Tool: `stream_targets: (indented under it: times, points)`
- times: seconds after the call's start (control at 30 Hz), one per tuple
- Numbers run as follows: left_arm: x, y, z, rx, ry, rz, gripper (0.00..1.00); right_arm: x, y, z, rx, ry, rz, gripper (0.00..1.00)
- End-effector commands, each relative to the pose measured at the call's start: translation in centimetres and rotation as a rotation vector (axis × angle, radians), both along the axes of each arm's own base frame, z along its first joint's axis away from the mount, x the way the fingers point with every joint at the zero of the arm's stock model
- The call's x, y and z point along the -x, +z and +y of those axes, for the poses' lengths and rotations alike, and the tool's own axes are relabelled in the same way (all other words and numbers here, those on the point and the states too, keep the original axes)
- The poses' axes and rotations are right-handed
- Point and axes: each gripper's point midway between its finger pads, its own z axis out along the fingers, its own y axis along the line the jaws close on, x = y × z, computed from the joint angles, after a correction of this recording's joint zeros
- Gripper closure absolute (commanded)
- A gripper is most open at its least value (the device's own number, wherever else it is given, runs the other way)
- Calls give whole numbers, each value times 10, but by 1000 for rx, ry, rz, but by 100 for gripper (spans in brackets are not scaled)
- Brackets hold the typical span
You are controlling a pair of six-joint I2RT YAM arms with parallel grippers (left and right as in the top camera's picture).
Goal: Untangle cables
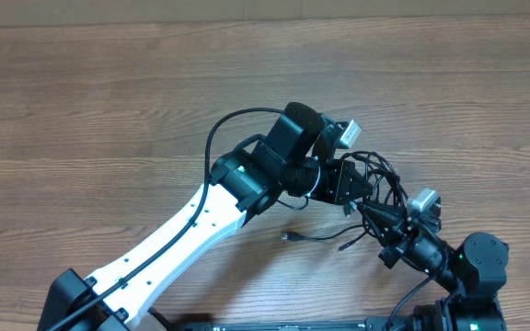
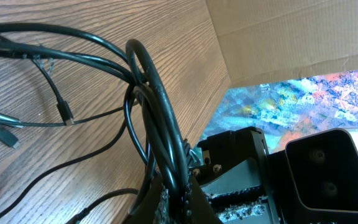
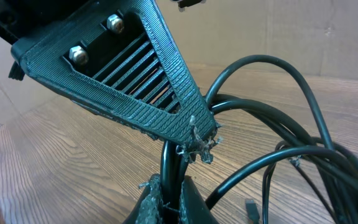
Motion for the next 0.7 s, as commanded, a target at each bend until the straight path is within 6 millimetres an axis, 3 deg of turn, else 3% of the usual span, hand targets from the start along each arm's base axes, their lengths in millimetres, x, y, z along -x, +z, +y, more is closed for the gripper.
stream_targets:
  times: [0.0,0.1,0.17,0.2,0.23,0.4,0.43,0.67]
  points:
    - [8,24,-1,53,-39,-53,96,-1,4,-1,4,-7,-18,96]
    - [6,24,-1,49,-32,-57,94,-1,4,-1,3,-7,-18,96]
    - [4,23,0,43,-21,-62,88,-1,5,-1,3,-7,-21,96]
    - [2,22,0,37,-11,-67,75,-1,6,-1,3,-8,-25,96]
    - [2,22,0,36,-9,-68,69,-1,6,-1,1,-8,-25,96]
    - [-6,16,3,3,35,-85,6,-1,8,-1,-2,-8,-30,96]
    - [-8,14,5,-11,48,-86,0,-1,8,-1,-2,-9,-31,96]
    - [-10,2,12,-70,82,-69,0,-2,8,-1,-2,-10,-31,96]
